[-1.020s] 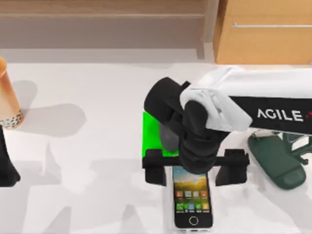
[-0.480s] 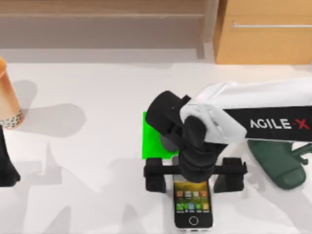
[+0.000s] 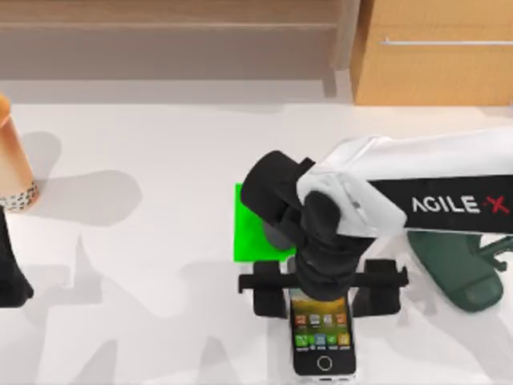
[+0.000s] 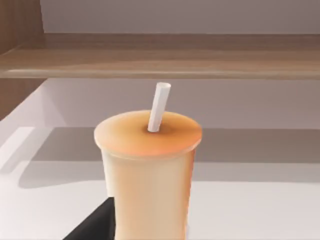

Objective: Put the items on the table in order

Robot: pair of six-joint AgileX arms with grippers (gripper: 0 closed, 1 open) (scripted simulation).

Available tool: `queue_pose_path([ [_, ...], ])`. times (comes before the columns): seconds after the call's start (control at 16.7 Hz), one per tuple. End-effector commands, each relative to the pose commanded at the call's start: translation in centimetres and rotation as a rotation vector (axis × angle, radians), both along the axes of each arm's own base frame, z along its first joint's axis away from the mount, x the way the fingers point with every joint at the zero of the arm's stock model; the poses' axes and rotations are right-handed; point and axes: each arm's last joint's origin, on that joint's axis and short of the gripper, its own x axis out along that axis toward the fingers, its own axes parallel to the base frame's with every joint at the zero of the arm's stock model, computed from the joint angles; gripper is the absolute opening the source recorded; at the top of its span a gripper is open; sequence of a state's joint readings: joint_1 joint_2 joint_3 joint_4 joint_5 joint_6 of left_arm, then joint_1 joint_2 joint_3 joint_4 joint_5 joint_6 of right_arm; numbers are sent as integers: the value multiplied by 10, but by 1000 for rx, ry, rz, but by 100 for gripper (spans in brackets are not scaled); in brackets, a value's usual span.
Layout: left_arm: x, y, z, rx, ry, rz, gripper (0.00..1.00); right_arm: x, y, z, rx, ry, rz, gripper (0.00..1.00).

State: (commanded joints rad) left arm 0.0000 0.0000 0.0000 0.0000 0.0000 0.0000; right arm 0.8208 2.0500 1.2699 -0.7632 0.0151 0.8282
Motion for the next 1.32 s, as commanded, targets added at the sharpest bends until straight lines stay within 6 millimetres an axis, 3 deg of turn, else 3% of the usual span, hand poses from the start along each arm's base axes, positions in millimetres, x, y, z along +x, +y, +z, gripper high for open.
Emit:
queue_pose_path([
  [0.3,0,0,0,0,0,0,100,0,0,0,0,0,0,2],
  [0.36,0,0,0,0,0,0,100,0,0,0,0,0,0,0],
  [0.78,0,0,0,0,0,0,100,0,0,0,0,0,0,0],
  [1.32,0,0,0,0,0,0,100,-1,-2,39,-10,-15,5,0],
])
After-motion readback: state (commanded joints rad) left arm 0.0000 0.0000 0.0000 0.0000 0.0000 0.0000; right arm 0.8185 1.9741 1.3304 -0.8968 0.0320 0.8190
